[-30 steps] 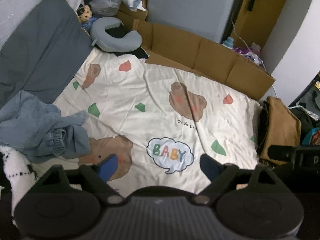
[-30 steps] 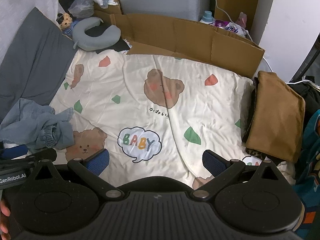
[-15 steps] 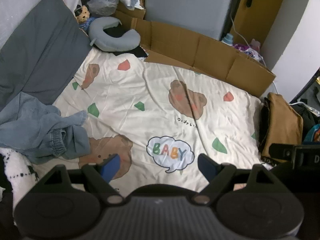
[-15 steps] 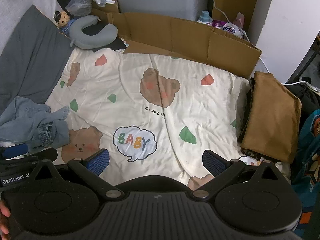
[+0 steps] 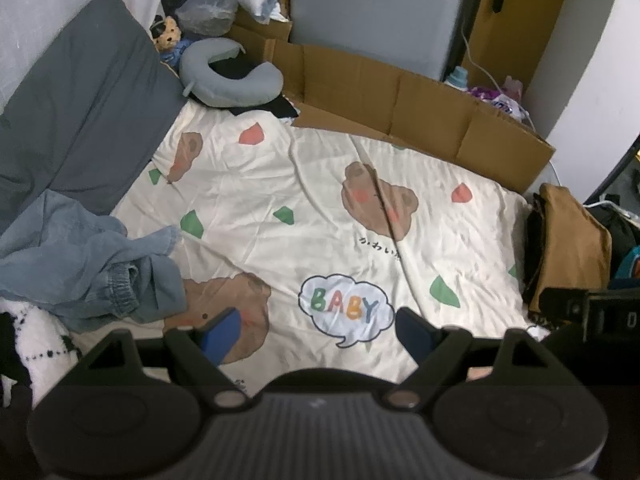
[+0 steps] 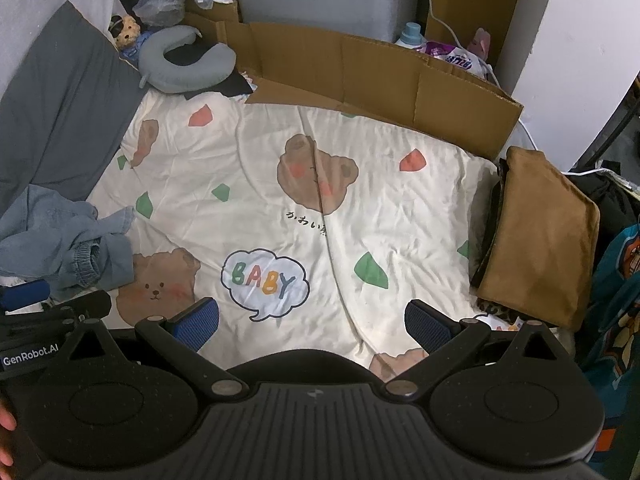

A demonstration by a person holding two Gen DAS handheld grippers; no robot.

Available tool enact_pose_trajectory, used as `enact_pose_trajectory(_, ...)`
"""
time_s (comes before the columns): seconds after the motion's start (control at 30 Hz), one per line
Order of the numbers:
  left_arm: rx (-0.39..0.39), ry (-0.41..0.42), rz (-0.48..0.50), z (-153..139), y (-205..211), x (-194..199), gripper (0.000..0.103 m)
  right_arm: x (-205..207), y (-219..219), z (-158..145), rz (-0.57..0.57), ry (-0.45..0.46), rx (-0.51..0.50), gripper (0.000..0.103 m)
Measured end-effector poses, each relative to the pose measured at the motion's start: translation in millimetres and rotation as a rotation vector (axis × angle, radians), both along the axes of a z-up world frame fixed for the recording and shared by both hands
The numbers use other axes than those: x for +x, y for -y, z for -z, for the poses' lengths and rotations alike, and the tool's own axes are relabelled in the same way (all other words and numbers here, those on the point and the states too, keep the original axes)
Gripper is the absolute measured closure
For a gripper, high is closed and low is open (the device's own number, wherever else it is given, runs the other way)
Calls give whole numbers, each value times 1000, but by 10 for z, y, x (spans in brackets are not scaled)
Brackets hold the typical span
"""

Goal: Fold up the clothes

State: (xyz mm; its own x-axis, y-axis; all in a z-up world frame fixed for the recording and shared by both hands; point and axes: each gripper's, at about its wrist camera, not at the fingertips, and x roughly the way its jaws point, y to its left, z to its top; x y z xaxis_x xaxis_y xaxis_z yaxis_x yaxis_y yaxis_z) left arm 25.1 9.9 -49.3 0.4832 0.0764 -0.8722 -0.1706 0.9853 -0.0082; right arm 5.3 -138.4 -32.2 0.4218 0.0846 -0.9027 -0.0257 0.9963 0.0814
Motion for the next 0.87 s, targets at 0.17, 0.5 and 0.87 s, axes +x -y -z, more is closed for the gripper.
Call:
enact_pose_trajectory(0.17,0,-1,-9,-4,41,-2,17,-1,-17,-1,1,-2,1,1)
enact_pose_trajectory(0.5,10,2,-7,-11,42,-13,17,-2,22,-5,-2,4,4,1)
enact_pose_trajectory(0.87,36,2,-20,-33,57,-12,15,-3,24,-3,-2,5,9,1)
